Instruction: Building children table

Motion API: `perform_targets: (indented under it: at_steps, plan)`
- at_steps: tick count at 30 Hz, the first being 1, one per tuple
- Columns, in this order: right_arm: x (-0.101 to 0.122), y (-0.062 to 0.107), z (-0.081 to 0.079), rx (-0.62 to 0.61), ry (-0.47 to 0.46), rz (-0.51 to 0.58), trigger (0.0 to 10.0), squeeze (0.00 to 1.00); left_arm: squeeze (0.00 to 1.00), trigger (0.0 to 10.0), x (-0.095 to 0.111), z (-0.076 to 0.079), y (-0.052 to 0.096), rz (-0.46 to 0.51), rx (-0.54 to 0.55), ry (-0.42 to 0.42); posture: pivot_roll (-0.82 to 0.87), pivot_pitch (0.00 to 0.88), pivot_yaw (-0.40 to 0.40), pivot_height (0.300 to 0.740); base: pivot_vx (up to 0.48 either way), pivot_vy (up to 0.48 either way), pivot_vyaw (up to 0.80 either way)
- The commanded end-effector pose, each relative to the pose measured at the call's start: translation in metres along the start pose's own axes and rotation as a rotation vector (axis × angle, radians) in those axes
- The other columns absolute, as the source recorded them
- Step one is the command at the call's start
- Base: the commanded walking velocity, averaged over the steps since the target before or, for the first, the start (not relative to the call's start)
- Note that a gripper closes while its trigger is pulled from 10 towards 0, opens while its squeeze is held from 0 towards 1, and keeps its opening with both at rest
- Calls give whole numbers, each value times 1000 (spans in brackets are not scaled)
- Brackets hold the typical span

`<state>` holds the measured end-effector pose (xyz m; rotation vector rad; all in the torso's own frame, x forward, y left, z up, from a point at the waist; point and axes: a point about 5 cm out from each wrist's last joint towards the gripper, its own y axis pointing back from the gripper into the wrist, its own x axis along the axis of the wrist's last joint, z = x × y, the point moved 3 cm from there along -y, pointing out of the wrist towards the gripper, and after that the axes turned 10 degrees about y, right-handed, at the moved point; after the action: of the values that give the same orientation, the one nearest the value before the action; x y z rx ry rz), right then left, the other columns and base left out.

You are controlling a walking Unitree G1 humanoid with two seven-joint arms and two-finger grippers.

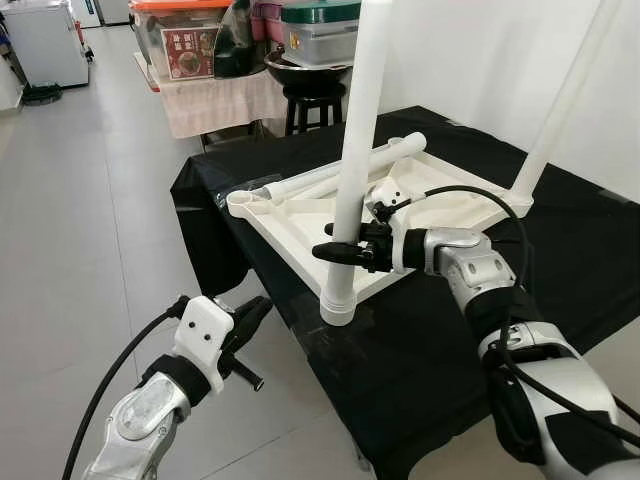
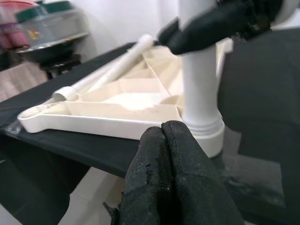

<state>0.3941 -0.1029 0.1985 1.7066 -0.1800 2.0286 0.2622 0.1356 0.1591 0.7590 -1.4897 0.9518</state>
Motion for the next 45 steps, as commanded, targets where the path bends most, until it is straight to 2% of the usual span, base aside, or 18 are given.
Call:
perform_targets:
  at_steps: [1,4,8,9,10,11,13,21,22,24,25,28,29,35,36,37,38,45]
  plan:
    - [-17,6,-6,33,-32,-32,0,0,0,10000,0,1,2,11,18,58,8,0,-17,740,0,0,0]
    - [-40,9,-10,-82,-67,-105,0,0,0,10000,-4,0,1,0,25,108,3,0,-19,740,0,0,0]
    - [-47,8,-12,-129,-89,-131,0,0,0,10000,-5,0,0,-5,26,112,3,0,-19,740,0,0,0]
    - [-57,-12,-30,-382,-224,-109,0,0,0,10000,-6,-3,-1,-11,34,115,1,2,-5,740,0,0,0]
    - [-61,-24,-59,-446,-263,-146,0,0,0,10000,-7,-5,-2,-12,42,119,4,4,2,740,0,0,0]
    - [-61,-24,-59,-446,-263,-146,0,0,0,10000,-7,-5,-2,-12,42,119,4,4,2,740,0,0,0]
    - [-43,-27,-59,-588,-222,-109,0,0,0,10000,-10,-10,-4,-19,64,120,-19,0,19,740,0,0,0]
    - [-52,-20,-39,-671,-196,-183,0,0,0,10000,-13,-7,-8,-44,41,131,9,0,-10,740,0,0,0]
    - [-53,-18,-38,-689,-192,-197,6510,0,0,10000,-13,-7,-8,-44,42,134,8,0,-8,740,0,0,0]
    - [-53,-15,-38,-718,-192,-223,6510,0,0,10000,-13,-7,-8,-45,41,137,8,0,-8,740,0,0,0]
    - [-51,-14,-39,-725,-194,-224,10000,0,0,10000,-14,-7,-9,-48,32,140,9,0,-9,740,0,0,0]
    - [-44,-16,-39,-698,-184,-192,10000,0,0,10000,-14,-6,-9,-54,18,142,9,0,-4,740,0,0,0]
    - [-36,-17,-38,-672,-174,-163,10000,1000,0,10000,-14,-5,-10,-58,7,144,9,0,-4,740,0,0,0]
    - [3,-27,-26,-403,-65,35,10000,1000,0,10000,-13,-1,-3,-67,-15,135,13,0,-8,740,0,0,0]
    - [9,-24,-20,-341,-9,58,10000,427,0,10000,-15,2,0,-80,-25,136,19,0,-14,740,0,0,0]
    - [9,-24,-20,-341,-9,58,10000,427,0,10000,-15,2,0,-80,-25,136,19,0,-14,740,0,0,0]
    - [12,-22,-17,-283,23,73,10000,0,0,10000,-16,4,4,-89,-33,139,20,0,-15,740,0,0,0]
    - [18,-17,-9,-109,56,72,10000,0,0,10000,-17,9,13,-92,-18,161,38,0,-26,740,0,0,0]
